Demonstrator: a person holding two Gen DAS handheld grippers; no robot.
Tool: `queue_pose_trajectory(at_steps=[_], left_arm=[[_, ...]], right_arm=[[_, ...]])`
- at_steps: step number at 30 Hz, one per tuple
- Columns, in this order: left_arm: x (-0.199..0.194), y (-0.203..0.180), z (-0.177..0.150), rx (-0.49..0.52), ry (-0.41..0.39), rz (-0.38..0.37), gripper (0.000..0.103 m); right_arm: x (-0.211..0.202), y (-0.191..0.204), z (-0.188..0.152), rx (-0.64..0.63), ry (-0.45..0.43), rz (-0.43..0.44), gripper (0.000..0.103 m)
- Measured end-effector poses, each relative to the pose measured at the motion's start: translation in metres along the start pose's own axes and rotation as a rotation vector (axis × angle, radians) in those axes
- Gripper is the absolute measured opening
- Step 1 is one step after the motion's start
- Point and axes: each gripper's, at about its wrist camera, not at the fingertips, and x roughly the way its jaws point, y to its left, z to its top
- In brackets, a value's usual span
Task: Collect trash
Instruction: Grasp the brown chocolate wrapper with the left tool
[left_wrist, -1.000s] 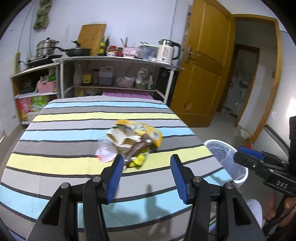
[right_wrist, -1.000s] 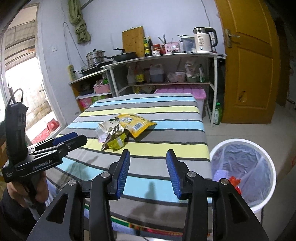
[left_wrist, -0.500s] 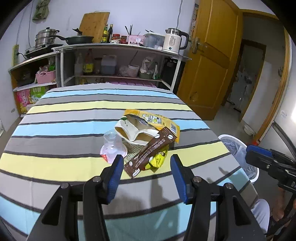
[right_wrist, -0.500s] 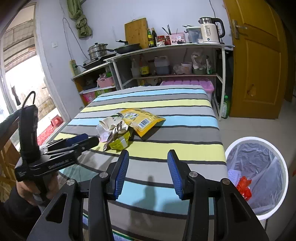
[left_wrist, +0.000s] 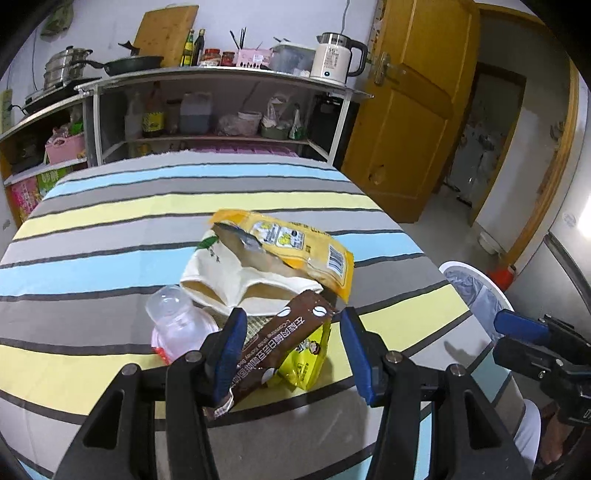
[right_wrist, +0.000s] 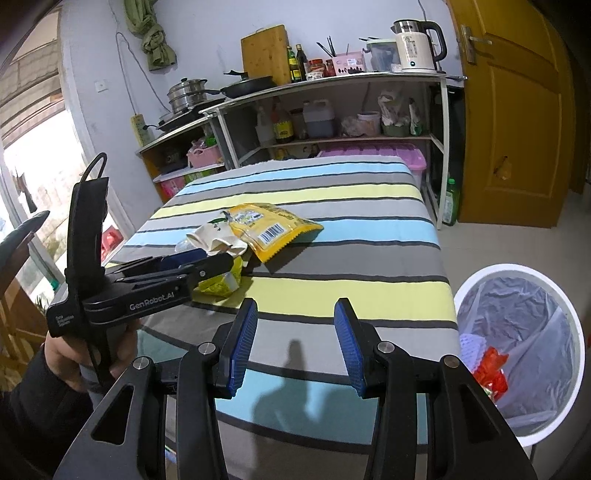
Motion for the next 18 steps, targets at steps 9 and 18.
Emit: queue_pose_trajectory(at_steps=[9, 18], left_arm=[[-0.012, 0.005, -0.006, -0.014, -0.014, -0.017, 0.019], [-0.041, 0.022, -0.009, -0.055, -0.073, 0.0, 0.014]], right_arm=[[0.009, 0.004, 0.001, -0.005, 0.013, 0.016, 0.044], [0.014, 0.013, 0.0, -0.022, 0.023, 0.032, 0.044]])
